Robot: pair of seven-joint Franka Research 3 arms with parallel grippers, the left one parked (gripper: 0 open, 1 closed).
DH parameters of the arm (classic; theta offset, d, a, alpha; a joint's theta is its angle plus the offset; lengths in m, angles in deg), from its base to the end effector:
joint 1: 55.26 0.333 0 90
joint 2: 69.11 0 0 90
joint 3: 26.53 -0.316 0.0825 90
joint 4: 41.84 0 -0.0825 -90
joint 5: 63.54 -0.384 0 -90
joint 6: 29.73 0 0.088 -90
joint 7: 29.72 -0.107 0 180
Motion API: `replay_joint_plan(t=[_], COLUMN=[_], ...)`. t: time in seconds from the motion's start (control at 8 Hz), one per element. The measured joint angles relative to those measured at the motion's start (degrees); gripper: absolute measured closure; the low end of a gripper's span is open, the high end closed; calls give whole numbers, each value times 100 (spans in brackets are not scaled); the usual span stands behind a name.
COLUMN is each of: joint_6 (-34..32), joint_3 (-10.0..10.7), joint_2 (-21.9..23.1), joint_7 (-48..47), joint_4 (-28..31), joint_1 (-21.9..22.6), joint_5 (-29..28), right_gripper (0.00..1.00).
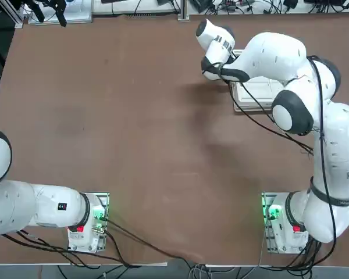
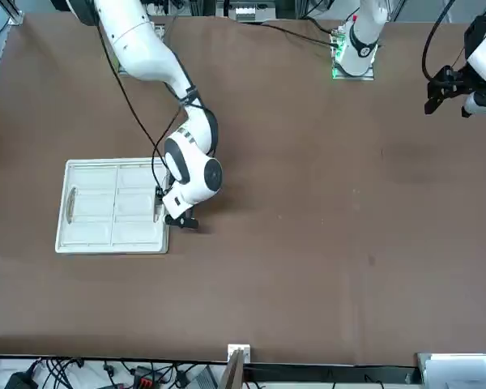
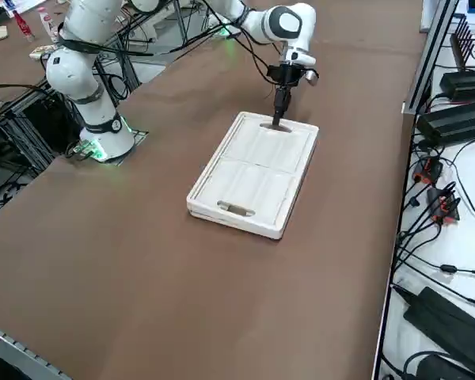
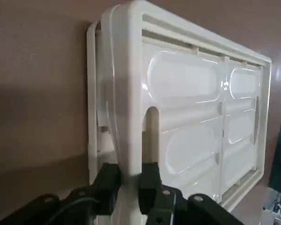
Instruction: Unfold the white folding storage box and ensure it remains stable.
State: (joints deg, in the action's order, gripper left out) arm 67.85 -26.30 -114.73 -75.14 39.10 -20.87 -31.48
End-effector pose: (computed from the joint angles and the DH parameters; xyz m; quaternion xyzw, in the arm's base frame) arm 0.5864 0.3379 0.2081 0.9358 0.0122 -0.0201 0.3517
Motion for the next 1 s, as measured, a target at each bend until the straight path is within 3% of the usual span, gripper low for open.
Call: replay_joint_plan(t=[1.0], joint_6=[-801], joint_3=[10], joint_2=[-2], joint_7=[-204], joint_4=[-36], joint_1=[533], joint_5=[1113], right_gripper=[74])
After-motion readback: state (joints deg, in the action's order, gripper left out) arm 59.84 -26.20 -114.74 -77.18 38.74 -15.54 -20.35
